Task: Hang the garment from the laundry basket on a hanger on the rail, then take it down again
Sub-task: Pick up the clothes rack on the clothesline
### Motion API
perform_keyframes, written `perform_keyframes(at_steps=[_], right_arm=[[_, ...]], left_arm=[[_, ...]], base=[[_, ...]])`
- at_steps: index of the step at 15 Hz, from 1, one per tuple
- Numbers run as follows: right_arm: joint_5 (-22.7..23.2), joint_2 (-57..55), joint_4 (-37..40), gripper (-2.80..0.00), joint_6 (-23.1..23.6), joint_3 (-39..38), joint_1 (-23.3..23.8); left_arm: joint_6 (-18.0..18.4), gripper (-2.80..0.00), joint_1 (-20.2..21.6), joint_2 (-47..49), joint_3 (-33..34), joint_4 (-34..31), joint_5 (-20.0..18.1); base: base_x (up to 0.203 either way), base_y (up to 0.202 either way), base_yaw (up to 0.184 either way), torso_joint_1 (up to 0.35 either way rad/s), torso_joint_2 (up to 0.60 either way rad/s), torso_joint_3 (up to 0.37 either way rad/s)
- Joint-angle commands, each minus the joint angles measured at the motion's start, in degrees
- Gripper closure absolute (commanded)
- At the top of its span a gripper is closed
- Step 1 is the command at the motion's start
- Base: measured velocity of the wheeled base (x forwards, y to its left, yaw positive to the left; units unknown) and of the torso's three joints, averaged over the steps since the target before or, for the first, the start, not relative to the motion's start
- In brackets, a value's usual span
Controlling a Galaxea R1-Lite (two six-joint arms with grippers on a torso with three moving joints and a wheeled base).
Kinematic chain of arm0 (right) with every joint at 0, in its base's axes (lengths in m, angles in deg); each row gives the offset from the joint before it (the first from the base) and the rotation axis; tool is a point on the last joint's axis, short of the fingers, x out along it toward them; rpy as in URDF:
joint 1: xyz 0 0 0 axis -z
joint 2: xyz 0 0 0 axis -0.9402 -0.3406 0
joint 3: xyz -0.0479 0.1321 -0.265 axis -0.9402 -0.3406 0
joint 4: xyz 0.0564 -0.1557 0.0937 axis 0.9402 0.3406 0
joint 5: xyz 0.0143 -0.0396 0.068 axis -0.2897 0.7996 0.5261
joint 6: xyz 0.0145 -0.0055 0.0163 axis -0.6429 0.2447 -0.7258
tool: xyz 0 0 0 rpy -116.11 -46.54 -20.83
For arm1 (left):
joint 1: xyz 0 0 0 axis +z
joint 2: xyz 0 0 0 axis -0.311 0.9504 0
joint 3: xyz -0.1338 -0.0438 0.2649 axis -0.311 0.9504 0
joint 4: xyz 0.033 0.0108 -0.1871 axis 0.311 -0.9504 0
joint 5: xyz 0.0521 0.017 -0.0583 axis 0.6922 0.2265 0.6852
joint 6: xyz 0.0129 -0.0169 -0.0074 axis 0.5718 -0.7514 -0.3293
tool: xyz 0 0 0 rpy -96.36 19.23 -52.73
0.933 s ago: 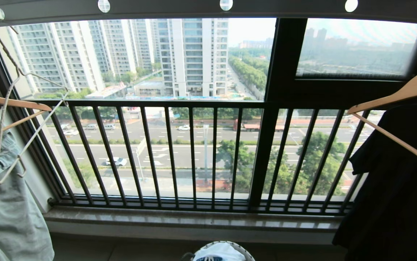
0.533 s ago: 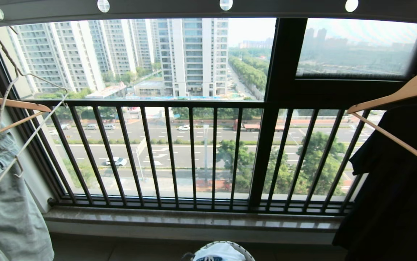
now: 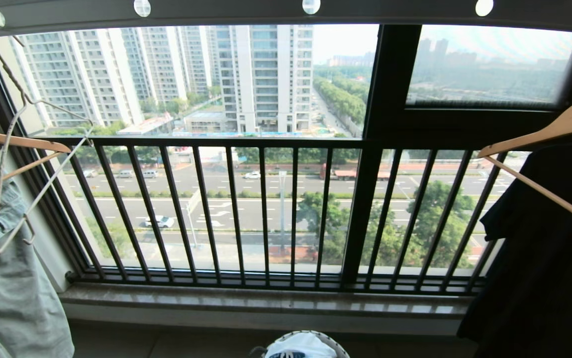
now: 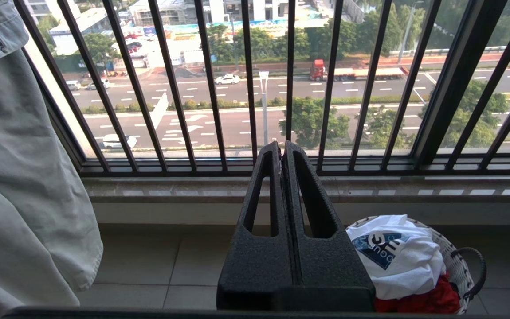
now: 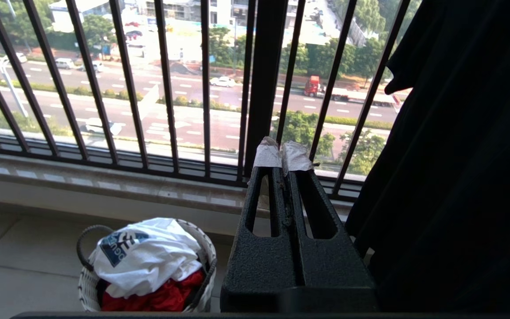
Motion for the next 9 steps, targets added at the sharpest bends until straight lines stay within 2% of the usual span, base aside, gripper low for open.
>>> perform_keyframes(at_steps=[1,9], right_arm=[[0.02,-0.07,-0.02,0.0,0.08,-0.01,-0.02],[0.02,-0.07,-0.02,0.0,0.08,-0.01,-0.02]], left_arm=[[0.02,0.0,0.0,0.01,0.01,0.0,-0.02],[-0.07,0.0,0.0,0.01,0.01,0.0,0.24]], base=[[0.0,0.0,0.0,0.0,0.0,0.0],[0.0,0.0,0.0,0.0,0.0,0.0]])
